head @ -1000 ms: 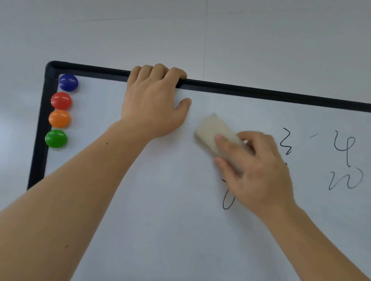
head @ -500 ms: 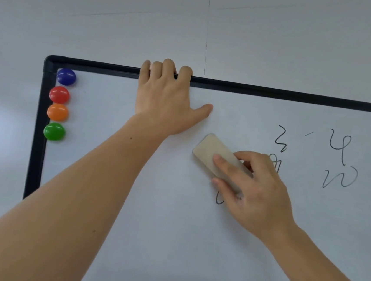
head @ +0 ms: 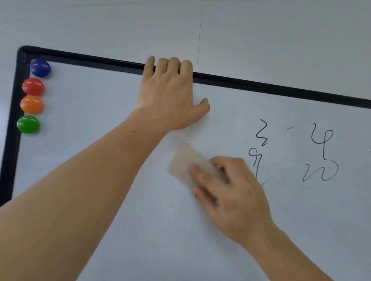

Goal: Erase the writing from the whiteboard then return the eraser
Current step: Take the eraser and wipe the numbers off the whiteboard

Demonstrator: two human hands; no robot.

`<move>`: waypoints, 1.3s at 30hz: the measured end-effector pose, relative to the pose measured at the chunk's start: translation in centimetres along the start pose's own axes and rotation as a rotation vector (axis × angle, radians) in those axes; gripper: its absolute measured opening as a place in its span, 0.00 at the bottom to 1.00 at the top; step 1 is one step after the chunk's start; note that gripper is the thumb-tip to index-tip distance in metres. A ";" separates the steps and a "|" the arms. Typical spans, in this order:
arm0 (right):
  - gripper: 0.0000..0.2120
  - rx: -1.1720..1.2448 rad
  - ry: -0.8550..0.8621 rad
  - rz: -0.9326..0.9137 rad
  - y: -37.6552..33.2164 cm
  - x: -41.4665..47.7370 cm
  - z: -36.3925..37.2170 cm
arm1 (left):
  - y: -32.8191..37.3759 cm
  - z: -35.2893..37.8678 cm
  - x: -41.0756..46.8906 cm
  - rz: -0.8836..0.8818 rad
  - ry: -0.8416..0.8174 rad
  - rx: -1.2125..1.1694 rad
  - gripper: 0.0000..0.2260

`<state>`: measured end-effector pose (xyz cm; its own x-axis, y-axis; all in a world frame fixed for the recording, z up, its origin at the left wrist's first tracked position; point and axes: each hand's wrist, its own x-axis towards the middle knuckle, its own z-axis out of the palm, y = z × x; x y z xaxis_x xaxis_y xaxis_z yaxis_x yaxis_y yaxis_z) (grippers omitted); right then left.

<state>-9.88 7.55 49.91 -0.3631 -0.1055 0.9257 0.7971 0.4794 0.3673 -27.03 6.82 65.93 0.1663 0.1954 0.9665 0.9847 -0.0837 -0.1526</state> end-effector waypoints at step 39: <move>0.15 -0.026 0.030 -0.050 12.2 -2.9 -3.9 | 5.6 1.7 0.5 0.020 0.004 -0.015 0.33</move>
<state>2.74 10.29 52.06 -0.3889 -0.1550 0.9082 0.7904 0.4503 0.4153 -21.33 8.14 65.17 0.1860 0.1899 0.9640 0.9803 -0.1021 -0.1690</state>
